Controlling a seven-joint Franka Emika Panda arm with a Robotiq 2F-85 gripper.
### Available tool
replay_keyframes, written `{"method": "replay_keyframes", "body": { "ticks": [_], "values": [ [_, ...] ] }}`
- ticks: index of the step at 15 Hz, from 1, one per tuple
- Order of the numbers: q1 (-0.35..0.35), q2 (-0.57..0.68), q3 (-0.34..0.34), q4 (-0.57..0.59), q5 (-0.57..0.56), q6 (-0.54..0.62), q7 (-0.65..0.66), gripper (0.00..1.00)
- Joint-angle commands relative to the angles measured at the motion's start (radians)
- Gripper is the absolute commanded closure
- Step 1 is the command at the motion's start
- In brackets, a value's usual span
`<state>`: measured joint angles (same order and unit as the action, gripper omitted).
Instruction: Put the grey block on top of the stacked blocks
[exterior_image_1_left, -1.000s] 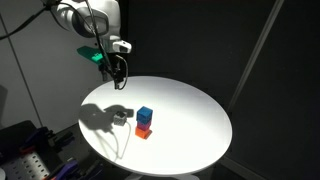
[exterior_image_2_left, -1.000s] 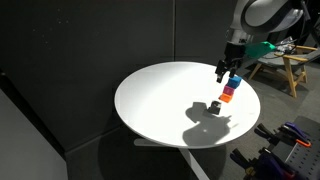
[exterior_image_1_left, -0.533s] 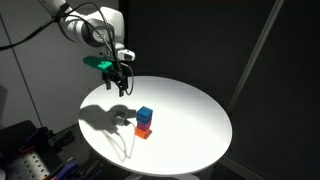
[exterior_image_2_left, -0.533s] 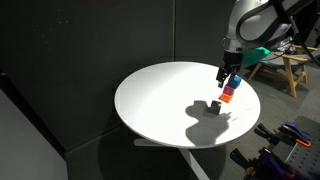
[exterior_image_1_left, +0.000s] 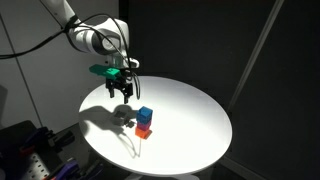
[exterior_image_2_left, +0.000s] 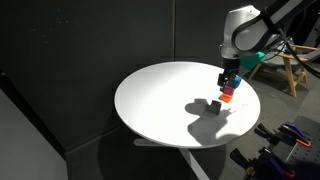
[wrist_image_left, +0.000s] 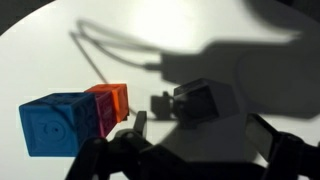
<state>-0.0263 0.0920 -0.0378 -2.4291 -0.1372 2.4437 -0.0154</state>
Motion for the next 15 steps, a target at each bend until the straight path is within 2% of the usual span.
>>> {"method": "replay_keyframes", "body": {
  "ticks": [1,6,15],
  "values": [
    [-0.005,0.058,-0.011,0.035,-0.049,0.016,-0.01,0.0],
    [-0.002,0.103,-0.018,0.047,-0.062,0.029,-0.007,0.0],
    [0.002,0.095,-0.011,0.028,-0.038,0.023,-0.001,0.0]
  ]
}}
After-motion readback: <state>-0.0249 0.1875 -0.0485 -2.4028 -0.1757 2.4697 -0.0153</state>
